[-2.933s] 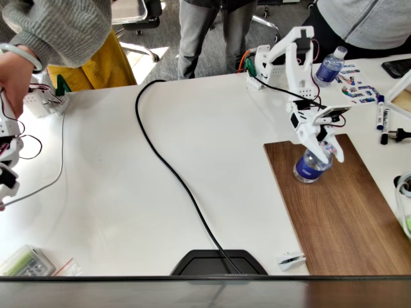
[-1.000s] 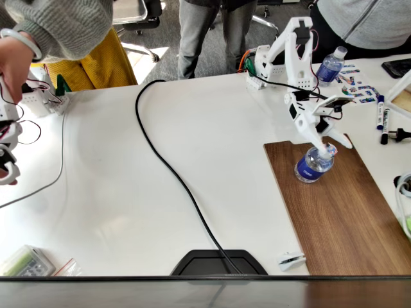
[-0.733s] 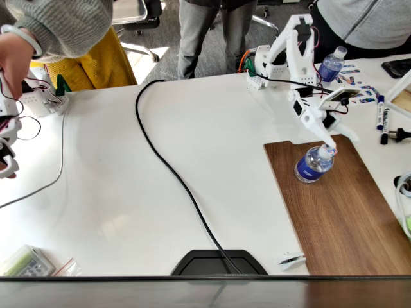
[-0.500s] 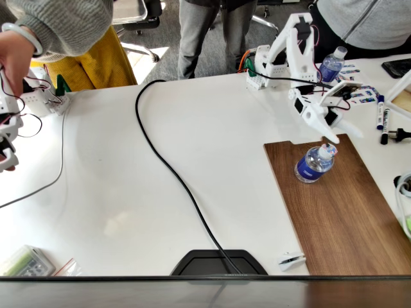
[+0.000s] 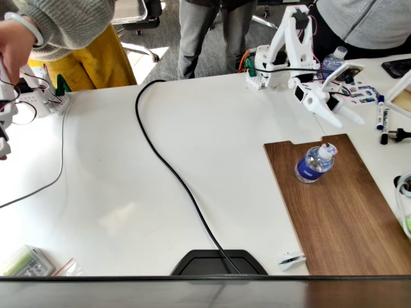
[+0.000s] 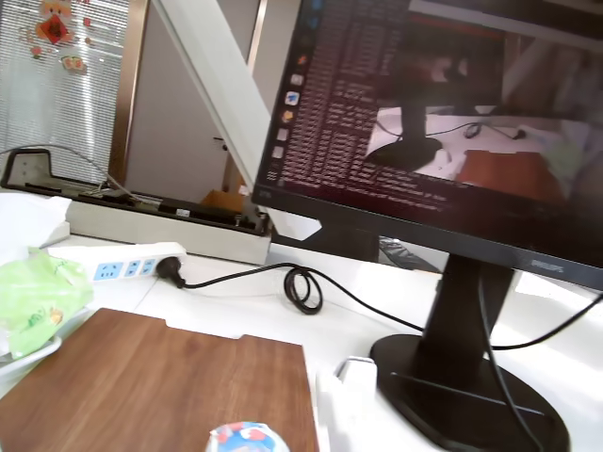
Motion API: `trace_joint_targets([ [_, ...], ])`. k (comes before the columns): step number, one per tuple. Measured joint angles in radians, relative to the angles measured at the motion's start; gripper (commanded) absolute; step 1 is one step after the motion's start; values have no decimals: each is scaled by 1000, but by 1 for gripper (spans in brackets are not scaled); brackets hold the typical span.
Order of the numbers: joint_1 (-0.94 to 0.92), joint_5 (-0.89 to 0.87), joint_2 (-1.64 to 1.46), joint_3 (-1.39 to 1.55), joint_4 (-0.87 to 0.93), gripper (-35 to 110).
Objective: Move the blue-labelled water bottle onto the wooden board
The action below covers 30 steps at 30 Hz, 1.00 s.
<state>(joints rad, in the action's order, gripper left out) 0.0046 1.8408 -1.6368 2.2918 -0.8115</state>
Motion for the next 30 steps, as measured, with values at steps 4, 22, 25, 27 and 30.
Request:
trace_joint_targets([
  [4, -14, -2, -83, 57, 48, 42],
  [22, -140, -21, -408, 288, 83, 42],
  [25, -160, -26, -492, 341, 83, 42],
  [27, -150, -21, -545, 360, 83, 42],
  [30, -161, -14, -632, 410, 83, 41],
])
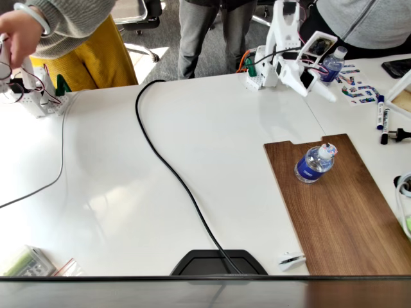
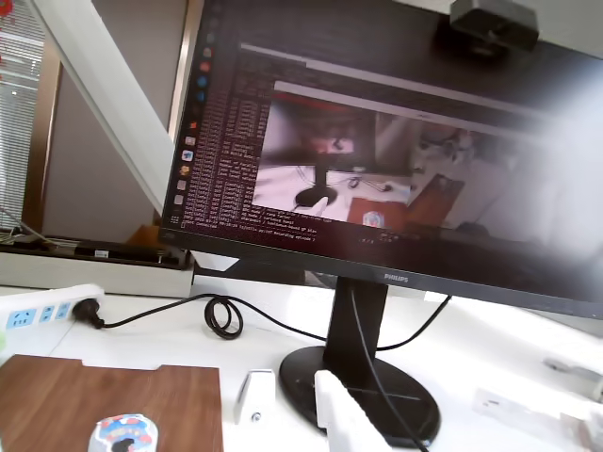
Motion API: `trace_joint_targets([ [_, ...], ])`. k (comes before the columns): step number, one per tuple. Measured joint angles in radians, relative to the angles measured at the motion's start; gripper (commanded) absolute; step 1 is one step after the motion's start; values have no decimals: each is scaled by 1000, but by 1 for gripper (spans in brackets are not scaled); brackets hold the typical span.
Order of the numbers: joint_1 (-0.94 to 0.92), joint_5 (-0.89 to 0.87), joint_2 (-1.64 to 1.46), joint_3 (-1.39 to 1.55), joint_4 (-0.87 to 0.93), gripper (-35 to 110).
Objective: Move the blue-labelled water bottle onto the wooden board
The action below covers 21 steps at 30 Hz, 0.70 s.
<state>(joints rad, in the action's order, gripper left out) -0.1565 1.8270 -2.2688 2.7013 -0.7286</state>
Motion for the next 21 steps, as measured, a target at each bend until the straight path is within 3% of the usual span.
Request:
trace_joint_targets([
  [13, -71, 21, -334, 140, 77, 40],
  [21, -106, -8, -560, 138, 272, 40],
])
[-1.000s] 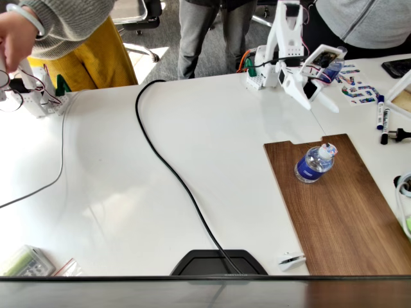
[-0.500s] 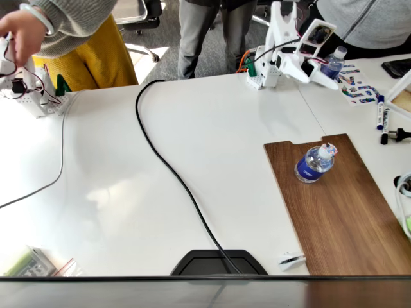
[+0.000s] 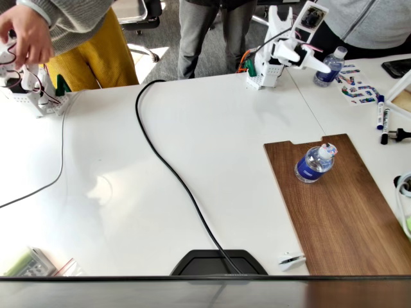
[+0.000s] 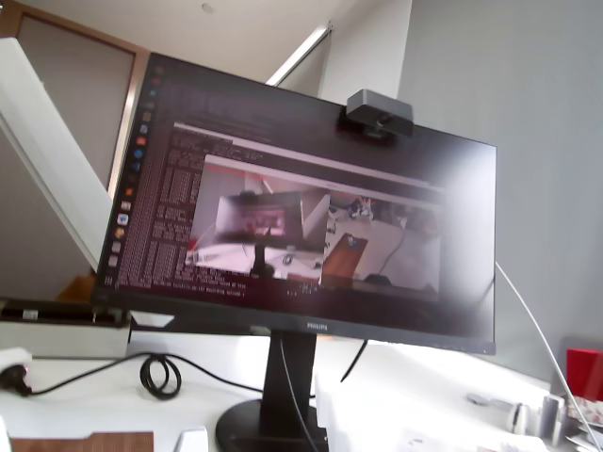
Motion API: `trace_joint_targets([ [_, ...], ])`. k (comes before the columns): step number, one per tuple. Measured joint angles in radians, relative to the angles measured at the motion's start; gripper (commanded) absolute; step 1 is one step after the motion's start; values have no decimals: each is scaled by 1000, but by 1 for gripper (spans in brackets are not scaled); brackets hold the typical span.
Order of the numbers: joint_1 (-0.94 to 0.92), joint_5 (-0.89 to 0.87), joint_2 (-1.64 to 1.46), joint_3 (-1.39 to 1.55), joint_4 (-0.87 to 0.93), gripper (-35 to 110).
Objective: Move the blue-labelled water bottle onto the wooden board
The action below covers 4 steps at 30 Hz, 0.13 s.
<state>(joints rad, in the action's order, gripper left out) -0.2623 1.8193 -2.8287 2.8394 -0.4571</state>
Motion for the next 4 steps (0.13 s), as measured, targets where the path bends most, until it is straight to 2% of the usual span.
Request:
trace_joint_targets([
  [4, 8, -12, -181, 14, 129, 40],
])
